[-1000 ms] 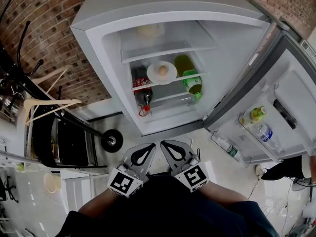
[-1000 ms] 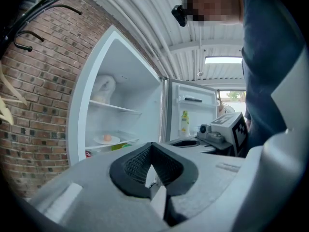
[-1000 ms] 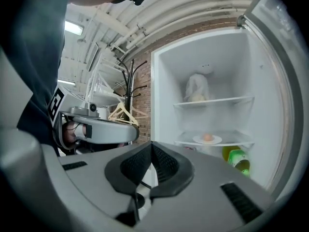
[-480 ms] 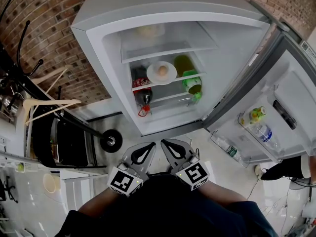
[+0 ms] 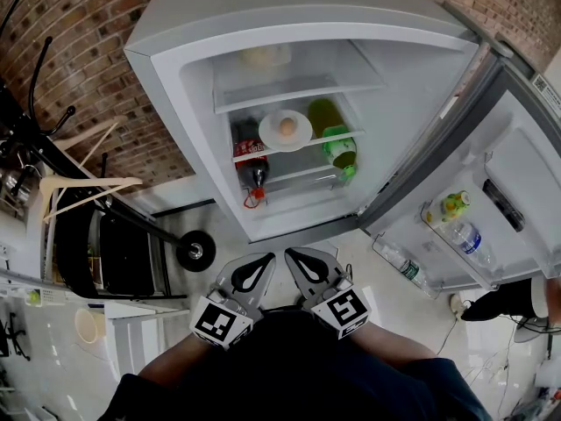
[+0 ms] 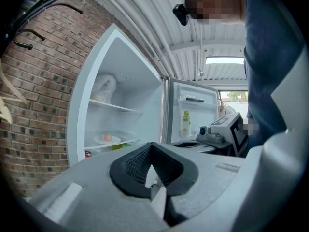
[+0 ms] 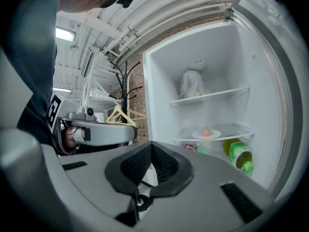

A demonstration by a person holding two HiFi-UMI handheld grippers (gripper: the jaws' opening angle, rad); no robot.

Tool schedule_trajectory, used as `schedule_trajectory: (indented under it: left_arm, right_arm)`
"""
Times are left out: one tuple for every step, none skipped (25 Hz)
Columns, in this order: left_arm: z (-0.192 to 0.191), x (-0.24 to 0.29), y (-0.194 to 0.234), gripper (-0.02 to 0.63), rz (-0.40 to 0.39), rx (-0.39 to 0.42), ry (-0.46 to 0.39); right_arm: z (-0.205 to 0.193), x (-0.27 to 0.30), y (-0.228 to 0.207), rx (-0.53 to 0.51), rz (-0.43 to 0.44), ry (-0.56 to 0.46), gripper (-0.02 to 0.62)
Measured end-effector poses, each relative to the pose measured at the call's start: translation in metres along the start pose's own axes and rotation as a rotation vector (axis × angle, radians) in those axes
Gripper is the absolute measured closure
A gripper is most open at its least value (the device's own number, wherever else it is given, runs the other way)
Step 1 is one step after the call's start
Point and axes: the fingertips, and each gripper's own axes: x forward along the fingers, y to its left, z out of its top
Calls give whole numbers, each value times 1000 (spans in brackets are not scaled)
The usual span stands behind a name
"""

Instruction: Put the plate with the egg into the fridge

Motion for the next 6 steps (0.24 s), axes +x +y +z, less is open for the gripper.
schedule_trajectory:
  left_arm:
    - [0,0,0,614,0,2,-1]
    - [0,0,0,614,-1,3,-2]
    - [0,0,0,614,-1,4,-3]
    - [0,0,0,614,-1,4,-3]
    - [1,0,1,614,-1,4,-4]
    - [1,-1,1,614,-1,4,-6]
  right_arm:
    - [0,0,0,-1,1,1,586]
    - [0,0,1,-1,1,1,588]
    - [0,0,1,-1,0,2,588]
    - [0,0,1,0,0,3,588]
    - [0,0,1,0,0,4,588]
    - [0,1,2,0,0,5,588]
